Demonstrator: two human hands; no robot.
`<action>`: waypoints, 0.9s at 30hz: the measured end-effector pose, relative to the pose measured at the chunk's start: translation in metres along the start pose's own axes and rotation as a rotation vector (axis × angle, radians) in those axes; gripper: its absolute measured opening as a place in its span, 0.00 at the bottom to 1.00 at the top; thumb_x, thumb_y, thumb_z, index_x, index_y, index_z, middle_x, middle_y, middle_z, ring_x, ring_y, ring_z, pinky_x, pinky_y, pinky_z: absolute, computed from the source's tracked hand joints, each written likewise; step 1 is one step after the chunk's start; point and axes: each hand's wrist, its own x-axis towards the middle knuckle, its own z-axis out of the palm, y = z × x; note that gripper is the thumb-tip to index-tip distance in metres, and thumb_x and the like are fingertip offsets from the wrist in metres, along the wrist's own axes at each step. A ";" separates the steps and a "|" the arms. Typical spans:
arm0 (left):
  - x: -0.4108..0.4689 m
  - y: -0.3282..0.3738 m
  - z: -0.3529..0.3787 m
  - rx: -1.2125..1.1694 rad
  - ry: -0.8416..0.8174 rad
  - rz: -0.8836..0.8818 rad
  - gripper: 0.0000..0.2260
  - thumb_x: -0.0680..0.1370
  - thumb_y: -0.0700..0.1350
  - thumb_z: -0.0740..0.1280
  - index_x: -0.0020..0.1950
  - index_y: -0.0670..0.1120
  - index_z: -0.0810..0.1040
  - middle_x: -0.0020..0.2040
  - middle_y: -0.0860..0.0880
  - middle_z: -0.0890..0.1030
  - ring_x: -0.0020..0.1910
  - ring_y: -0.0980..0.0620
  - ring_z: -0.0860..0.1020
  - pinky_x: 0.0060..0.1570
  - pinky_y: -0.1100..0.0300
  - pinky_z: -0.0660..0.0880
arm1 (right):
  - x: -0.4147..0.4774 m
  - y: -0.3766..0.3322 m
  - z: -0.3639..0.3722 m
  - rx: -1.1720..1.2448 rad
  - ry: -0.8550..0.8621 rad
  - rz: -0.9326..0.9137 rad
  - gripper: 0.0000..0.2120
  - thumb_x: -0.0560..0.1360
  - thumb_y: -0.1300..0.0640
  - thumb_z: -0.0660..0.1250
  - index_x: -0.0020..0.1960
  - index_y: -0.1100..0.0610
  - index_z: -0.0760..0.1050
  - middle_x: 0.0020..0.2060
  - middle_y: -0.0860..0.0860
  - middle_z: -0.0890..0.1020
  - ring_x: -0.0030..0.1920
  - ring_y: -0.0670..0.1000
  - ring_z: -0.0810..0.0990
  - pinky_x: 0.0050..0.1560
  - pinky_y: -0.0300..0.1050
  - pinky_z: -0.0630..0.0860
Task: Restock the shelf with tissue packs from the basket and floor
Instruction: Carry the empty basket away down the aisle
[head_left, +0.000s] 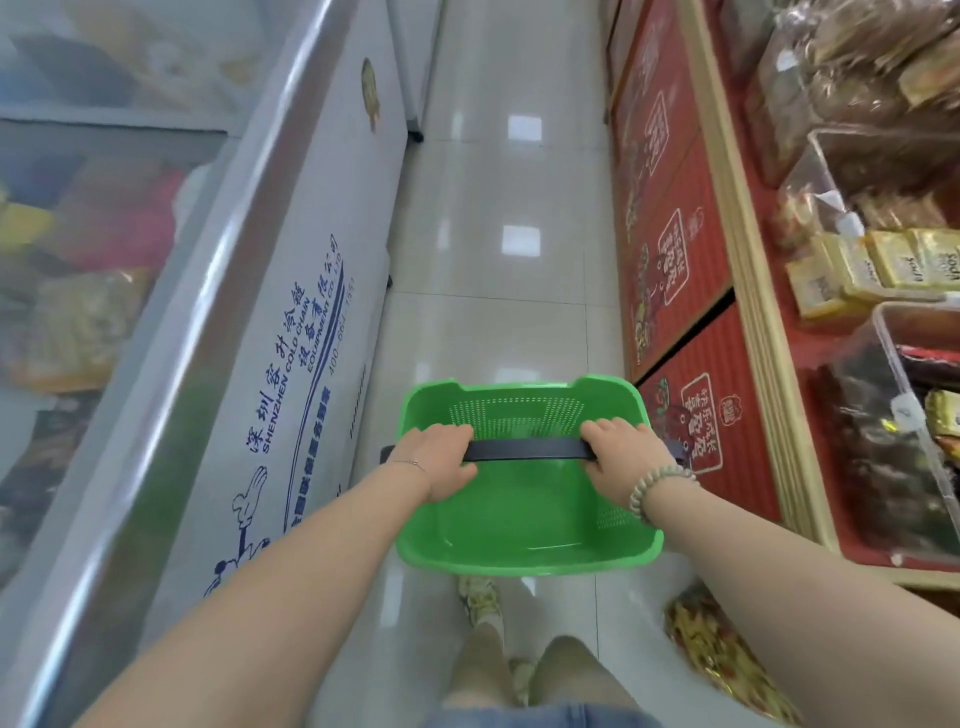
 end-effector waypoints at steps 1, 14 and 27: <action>0.012 -0.007 -0.002 0.007 0.008 -0.001 0.06 0.80 0.50 0.58 0.51 0.48 0.69 0.47 0.49 0.75 0.43 0.48 0.72 0.42 0.55 0.65 | 0.013 0.001 0.002 0.004 -0.001 0.006 0.03 0.78 0.53 0.56 0.46 0.50 0.63 0.42 0.45 0.70 0.44 0.49 0.68 0.51 0.45 0.67; 0.158 -0.066 0.005 0.026 -0.113 -0.007 0.08 0.81 0.51 0.60 0.55 0.48 0.70 0.49 0.49 0.76 0.45 0.49 0.74 0.44 0.55 0.69 | 0.151 0.039 0.049 0.053 -0.106 0.020 0.03 0.78 0.54 0.55 0.46 0.50 0.62 0.42 0.46 0.70 0.45 0.49 0.69 0.52 0.46 0.67; 0.256 -0.078 0.083 -0.027 -0.208 -0.067 0.07 0.81 0.50 0.59 0.51 0.48 0.67 0.48 0.48 0.75 0.45 0.48 0.74 0.48 0.52 0.74 | 0.230 0.078 0.133 0.014 -0.208 0.013 0.02 0.79 0.55 0.55 0.47 0.51 0.62 0.43 0.46 0.71 0.44 0.49 0.69 0.55 0.46 0.69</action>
